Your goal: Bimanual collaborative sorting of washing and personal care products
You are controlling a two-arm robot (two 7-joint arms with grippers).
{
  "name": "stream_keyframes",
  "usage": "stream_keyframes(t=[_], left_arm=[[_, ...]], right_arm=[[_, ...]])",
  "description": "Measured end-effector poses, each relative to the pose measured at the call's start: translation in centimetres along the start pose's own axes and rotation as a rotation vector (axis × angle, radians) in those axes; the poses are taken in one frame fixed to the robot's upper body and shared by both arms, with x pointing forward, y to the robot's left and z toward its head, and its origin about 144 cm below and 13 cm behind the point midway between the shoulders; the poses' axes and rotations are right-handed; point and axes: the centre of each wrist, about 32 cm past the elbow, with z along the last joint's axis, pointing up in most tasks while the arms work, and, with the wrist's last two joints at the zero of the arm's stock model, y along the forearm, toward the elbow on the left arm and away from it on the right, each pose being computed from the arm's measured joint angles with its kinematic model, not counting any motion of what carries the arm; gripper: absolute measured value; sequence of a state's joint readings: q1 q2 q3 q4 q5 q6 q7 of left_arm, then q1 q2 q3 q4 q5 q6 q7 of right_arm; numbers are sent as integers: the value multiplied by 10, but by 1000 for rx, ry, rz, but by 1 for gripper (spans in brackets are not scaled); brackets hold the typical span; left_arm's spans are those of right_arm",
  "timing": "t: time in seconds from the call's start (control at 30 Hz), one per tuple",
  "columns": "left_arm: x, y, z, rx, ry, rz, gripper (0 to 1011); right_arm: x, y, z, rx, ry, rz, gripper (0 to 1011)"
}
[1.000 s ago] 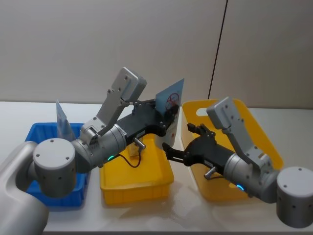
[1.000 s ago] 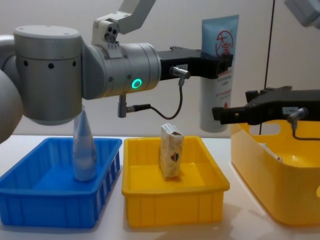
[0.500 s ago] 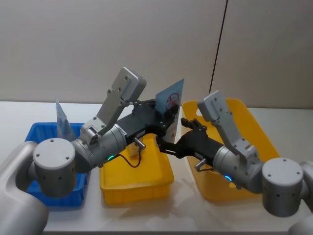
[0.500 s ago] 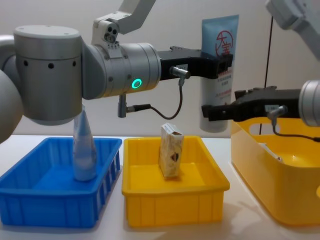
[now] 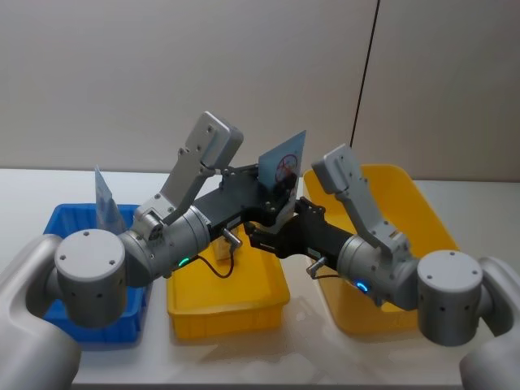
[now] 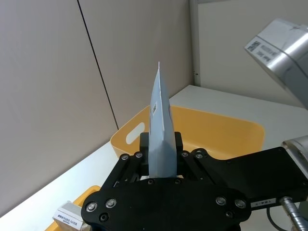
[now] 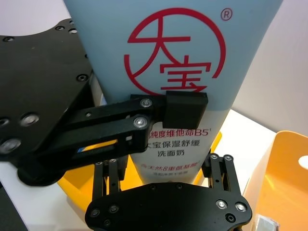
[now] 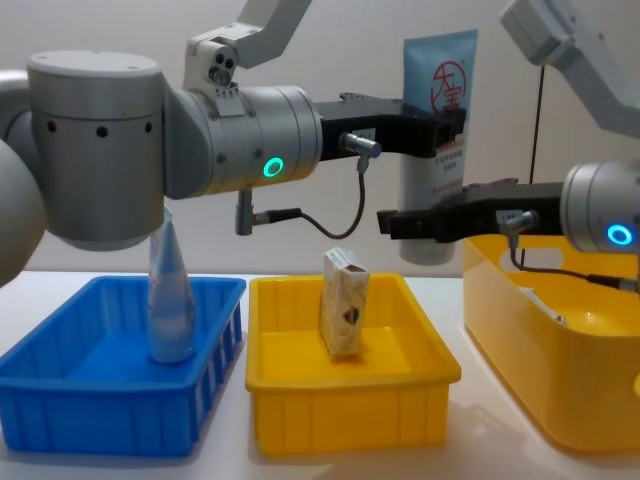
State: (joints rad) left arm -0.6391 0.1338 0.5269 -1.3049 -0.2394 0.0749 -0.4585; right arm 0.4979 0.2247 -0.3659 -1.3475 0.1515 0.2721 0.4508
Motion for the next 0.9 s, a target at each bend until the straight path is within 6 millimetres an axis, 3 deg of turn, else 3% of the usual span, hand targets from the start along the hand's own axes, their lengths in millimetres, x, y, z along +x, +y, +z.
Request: stream_keyframes(t=[0.17,0.47,0.9], left_arm=[[0,0,0,0,0,0,228],[0,0,0,0,0,0,485],[0,0,0,0,0,0,873]], right_arm=[[1,5,0,-2,15,8,737],[1,10,-1,-4,34,10,522],[0,12,0,4,51,-19,316]])
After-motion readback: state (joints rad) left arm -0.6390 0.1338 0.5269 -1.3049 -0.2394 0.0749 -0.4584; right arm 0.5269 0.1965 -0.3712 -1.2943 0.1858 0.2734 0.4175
